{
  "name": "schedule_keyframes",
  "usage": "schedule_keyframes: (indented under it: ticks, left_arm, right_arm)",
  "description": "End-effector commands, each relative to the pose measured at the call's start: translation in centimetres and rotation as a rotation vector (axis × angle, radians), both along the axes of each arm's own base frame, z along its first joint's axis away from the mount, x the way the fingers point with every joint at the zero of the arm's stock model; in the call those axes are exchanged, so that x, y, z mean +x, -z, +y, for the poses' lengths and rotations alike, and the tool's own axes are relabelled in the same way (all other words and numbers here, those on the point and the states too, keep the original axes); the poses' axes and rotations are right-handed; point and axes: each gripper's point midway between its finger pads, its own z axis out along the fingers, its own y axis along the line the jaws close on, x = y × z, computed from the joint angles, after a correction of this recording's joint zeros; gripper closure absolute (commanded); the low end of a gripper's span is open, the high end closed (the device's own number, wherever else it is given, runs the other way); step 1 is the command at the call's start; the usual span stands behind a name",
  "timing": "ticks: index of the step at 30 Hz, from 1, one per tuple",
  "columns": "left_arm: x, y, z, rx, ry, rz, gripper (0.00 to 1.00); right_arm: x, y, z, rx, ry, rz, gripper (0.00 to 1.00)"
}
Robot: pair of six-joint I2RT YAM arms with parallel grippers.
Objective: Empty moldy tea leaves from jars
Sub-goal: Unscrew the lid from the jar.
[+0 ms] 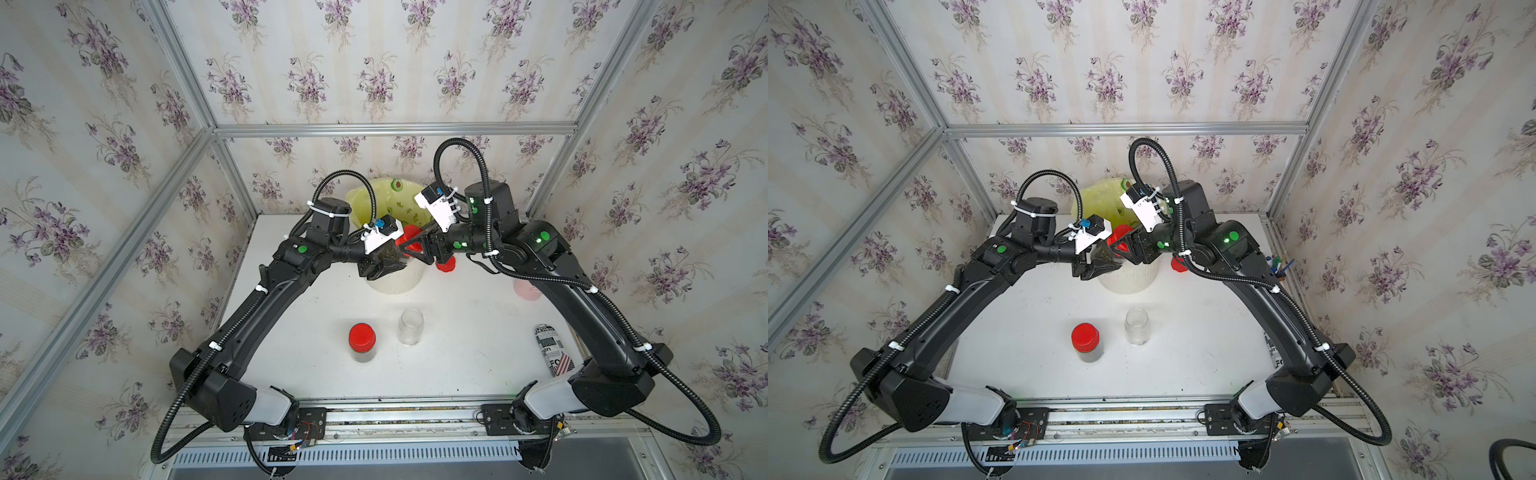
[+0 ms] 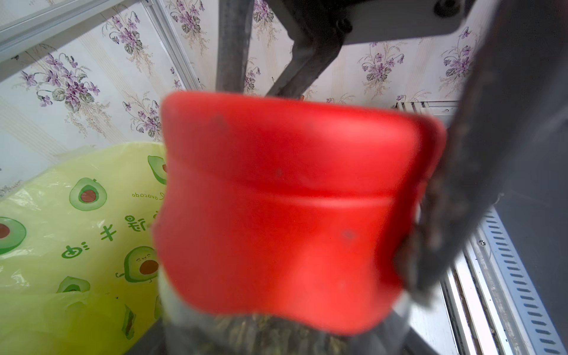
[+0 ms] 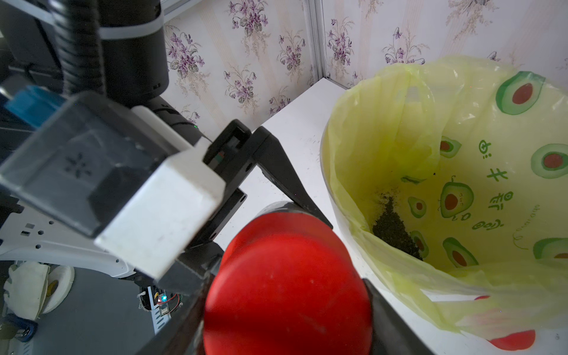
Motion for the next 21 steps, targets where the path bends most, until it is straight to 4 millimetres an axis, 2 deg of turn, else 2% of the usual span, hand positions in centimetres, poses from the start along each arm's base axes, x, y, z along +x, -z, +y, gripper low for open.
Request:
schedule_keyframes:
  ticks: [1, 5, 10, 13, 21]
  left_arm:
    - [-0.2, -0.6, -0.2, -0.019, 0.016, -0.015, 0.27]
    - [-0.3, -0.5, -0.2, -0.018, 0.023, -0.016, 0.27]
    - [-0.6, -0.4, -0.3, -0.02, 0.035, -0.014, 0.27]
    - [-1.4, -1.6, 0.0, -0.038, 0.046, -0.037, 0.27]
    - [-1.9, -1.9, 0.2, -0.043, 0.058, -0.046, 0.27]
  right_arm:
    - [0.3, -0.5, 0.1, 0.001, -0.01, -0.044, 0.42]
    - [0.2, -0.1, 0.2, -0.006, -0.046, -0.046, 0.54]
    - [0.6, 0.8, 0.0, -0.03, -0.091, -0.059, 0.61]
    - [1.0, 0.9, -0.4, -0.036, -0.103, -0.078, 0.62]
    - [0.1, -0.4, -0.5, -0.037, -0.186, -0.203, 0.62]
